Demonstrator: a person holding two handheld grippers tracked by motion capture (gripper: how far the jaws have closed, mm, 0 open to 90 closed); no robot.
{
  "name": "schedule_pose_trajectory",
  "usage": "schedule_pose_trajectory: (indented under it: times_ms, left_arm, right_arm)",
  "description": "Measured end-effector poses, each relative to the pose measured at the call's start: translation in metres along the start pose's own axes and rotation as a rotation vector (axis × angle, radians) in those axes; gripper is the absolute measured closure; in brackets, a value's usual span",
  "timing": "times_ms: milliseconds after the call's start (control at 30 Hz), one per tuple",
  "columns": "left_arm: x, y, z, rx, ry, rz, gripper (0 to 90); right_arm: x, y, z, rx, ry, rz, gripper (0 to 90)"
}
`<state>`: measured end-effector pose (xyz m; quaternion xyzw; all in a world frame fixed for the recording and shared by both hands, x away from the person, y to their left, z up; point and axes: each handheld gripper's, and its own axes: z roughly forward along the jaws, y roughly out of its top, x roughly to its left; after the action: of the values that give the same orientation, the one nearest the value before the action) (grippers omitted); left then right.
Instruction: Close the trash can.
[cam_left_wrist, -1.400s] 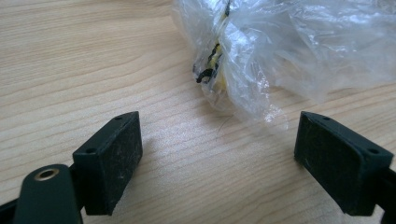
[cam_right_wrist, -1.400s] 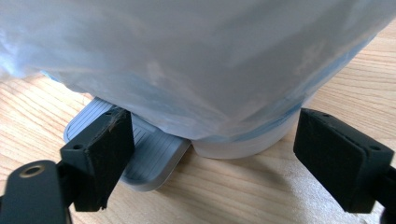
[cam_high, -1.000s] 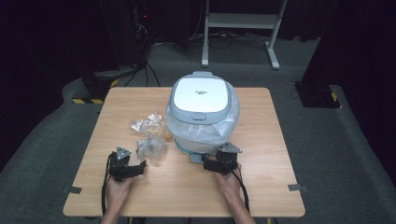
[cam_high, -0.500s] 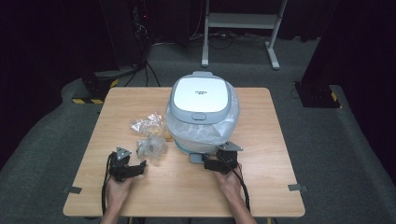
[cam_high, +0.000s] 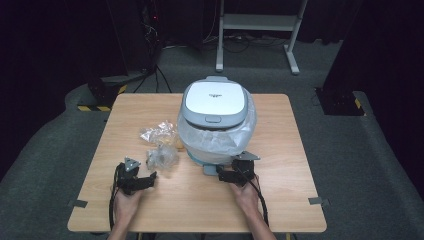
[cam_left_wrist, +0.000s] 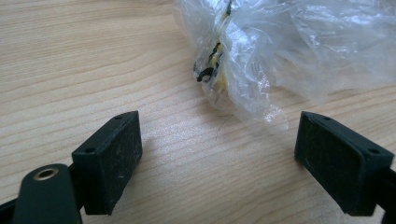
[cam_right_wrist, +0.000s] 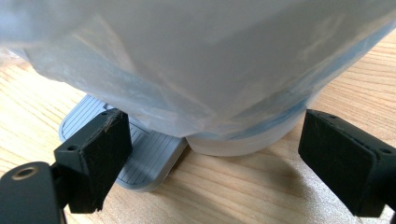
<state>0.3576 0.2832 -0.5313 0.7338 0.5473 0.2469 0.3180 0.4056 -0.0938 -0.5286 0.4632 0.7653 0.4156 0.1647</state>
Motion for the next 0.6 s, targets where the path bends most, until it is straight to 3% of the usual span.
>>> schedule_pose_trajectory:
  times_ms: [400, 600]
  left_arm:
    - [0.0, 0.001, -0.002, 0.019, -0.011, -0.007, 15.1]
    - [0.001, 0.006, -0.011, -0.027, -0.032, -0.027, 15.2]
  right_arm:
    - [-0.001, 0.002, 0.003, 0.045, -0.003, 0.001, 9.1]
    - [-0.001, 0.002, 0.004, 0.058, 0.001, 0.011, 9.2]
